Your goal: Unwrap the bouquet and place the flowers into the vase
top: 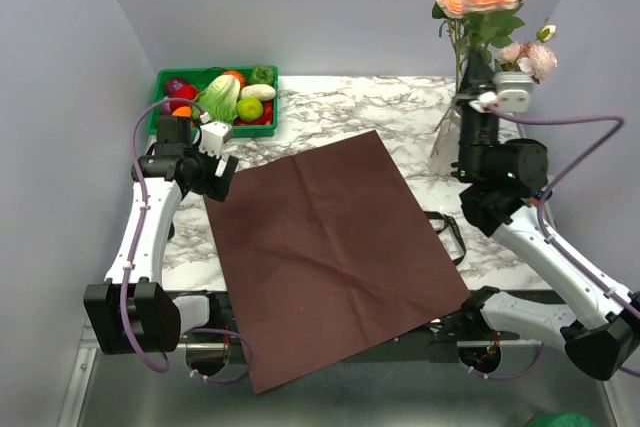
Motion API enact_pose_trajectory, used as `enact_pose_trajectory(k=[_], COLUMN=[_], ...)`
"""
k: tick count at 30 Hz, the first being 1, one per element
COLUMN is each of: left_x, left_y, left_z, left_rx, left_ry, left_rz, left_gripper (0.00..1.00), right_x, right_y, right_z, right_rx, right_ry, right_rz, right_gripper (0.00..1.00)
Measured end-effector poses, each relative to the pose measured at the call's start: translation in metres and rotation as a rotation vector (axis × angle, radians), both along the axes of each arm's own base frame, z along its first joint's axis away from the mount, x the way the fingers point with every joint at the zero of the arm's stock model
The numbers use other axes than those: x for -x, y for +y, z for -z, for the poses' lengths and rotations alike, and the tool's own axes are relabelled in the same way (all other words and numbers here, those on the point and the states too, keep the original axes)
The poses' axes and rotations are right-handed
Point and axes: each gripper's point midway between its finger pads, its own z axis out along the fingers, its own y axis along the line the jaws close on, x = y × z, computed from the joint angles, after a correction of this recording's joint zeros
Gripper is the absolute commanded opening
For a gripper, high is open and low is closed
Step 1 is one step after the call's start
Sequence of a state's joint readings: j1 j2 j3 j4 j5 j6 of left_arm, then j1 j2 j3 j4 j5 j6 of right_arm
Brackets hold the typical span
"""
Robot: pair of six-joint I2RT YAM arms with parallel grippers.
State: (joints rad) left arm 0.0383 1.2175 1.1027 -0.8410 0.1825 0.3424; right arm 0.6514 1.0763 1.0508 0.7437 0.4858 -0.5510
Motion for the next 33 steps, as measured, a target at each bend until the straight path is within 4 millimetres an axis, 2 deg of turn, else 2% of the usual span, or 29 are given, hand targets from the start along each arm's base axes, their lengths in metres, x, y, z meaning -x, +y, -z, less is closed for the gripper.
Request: enact_pose_trajectory(k=[5,8,12,20,26,33], left_x=[0.0,-0.001,-0.004,-0.011,-0.019,-0.023], left_y=[-0.002,-0.003,-0.005,-0.007,-0.008,-0.009], left_z=[0.0,0.002,0.007,0.017,0.011,0.017], left_rx=[0.007,0.014,0.026,0.035,0.038,0.044], left_ry=[-0.001,0.004,0.021,0.055,0.036,0.055], left_rz=[0.006,0.01,0.019,0.024,0.035,0.039], left_gripper=[0.99,0.99,0.99,0.99,0.99,0.99], right_x=[0.018,0.019,-0.002,-0.06,-0.076,-0.089], right_y=[-0.076,-0.1,-0.11,-0.114,-0.125,-0.123], right_z=[-0.034,-0.046,-0.045,-0.002,0.012,0.023], right_rx=[-0.118,-0.153,-0.157,-0.123,-0.136,-0.127], right_ry=[-0.13,-0.175,-0.169,-0.055,-0.029,-0.007], right_rz=[0.187,0.254,0.299,0.343,0.359,0.35], right_gripper=[0.01,0.01,0.01,0.01,0.01,0.01])
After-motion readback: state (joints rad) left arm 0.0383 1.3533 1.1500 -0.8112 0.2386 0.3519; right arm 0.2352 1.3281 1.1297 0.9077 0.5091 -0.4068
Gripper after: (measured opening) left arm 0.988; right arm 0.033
